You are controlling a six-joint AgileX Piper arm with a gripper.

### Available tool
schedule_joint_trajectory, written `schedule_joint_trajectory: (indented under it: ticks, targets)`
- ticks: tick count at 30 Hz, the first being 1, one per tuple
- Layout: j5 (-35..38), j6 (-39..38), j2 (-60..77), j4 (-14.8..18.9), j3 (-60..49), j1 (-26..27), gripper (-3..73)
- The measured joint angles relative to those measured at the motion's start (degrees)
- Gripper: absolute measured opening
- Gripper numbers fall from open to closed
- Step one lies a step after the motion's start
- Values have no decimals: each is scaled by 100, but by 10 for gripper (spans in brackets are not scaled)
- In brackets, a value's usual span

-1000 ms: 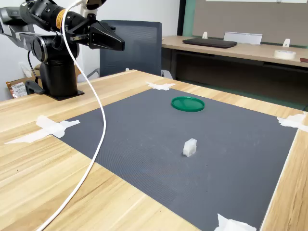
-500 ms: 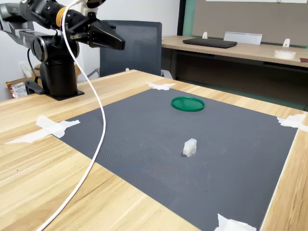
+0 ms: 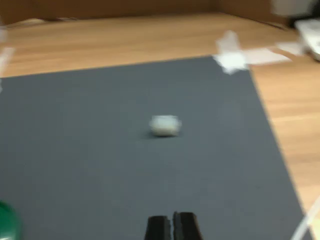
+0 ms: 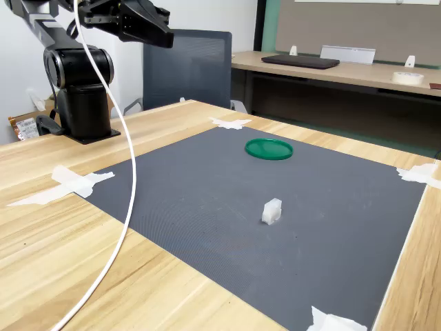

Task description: Grasp a white terminal and put it in the green lid.

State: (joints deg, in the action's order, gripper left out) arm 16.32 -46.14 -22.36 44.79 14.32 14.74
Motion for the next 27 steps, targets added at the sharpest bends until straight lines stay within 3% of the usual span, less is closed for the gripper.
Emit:
schedule_joint_trajectory:
  ticks: [4,12,27]
  targets:
    - [269,-442,-797,0,413,384,-29]
    - [1197,-1612,-2515,-72,1749,434,-29]
    - [3061,-1604,-5204,-1867,4430,434,-26]
